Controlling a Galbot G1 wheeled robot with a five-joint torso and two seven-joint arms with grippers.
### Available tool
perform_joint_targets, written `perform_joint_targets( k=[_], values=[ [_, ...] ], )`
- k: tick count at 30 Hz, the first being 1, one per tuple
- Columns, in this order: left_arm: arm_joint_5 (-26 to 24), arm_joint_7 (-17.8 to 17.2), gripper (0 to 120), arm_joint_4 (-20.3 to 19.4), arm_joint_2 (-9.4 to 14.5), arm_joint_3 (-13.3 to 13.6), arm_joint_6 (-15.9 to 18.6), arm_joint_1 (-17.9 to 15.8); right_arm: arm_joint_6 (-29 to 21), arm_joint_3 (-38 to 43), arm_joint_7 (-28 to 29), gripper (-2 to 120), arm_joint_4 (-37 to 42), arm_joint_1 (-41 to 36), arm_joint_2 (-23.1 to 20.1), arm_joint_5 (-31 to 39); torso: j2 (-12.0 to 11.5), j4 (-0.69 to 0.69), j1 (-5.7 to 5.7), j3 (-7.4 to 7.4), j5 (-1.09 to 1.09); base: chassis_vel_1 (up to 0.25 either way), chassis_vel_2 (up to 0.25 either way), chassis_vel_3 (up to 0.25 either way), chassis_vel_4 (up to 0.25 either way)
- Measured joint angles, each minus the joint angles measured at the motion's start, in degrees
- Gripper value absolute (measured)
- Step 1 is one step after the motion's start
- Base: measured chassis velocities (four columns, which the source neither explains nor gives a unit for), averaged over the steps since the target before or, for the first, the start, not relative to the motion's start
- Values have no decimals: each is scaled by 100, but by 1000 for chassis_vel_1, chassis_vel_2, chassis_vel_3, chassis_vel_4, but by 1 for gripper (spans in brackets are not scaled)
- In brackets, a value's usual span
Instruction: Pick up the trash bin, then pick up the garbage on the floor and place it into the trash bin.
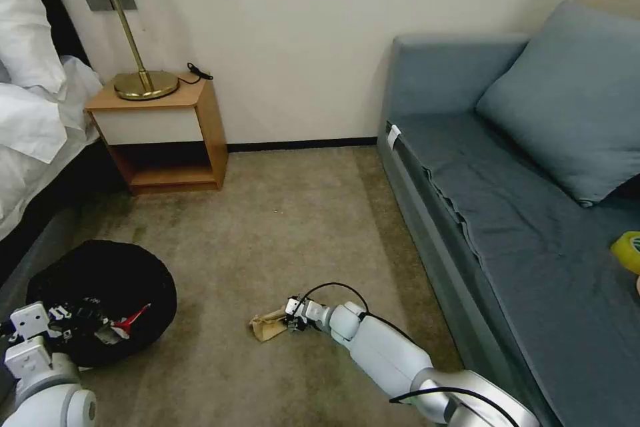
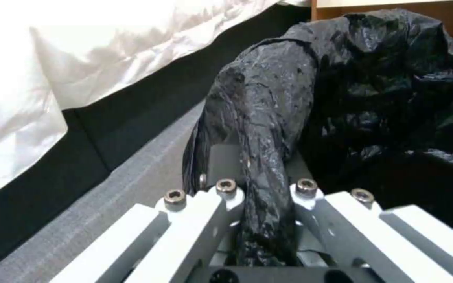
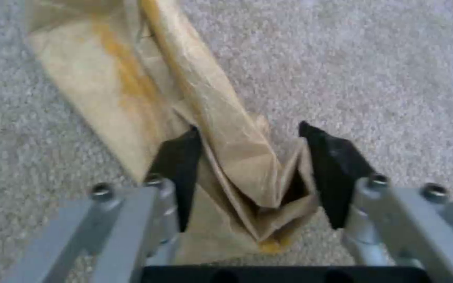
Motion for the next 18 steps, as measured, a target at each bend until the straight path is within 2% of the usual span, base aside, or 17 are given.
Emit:
perform_joint_targets(
  k=[1, 4, 8, 11, 18],
  values=[
    [0, 0, 4, 0, 0, 0, 0, 0, 0, 0, 0, 45, 0, 0, 0, 0, 0, 0, 0, 0, 0, 0, 0, 0, 0],
    [1, 0, 4, 1, -1, 2, 0, -1, 48, 25, 1, 28, -11, -18, -10, -8, 0, 0, 0, 0, 0, 0, 0, 0, 0],
    [-12, 1, 4, 7, 4, -17, 0, -1, 104, 61, 2, 19, -55, -19, 0, -34, 0, 0, 0, 0, 0, 0, 0, 0, 0],
    [-45, 1, 4, 13, 28, -65, -6, 6, 174, 158, 10, 3, -128, -19, 40, -95, 0, 1, 0, 0, 0, 0, 0, 0, 0],
    [-73, 1, 4, -27, 57, -87, -6, 10, 183, 423, 31, 0, -82, -8, 33, -92, 0, -1, 0, 1, 0, 0, 0, 0, 0]
  ],
)
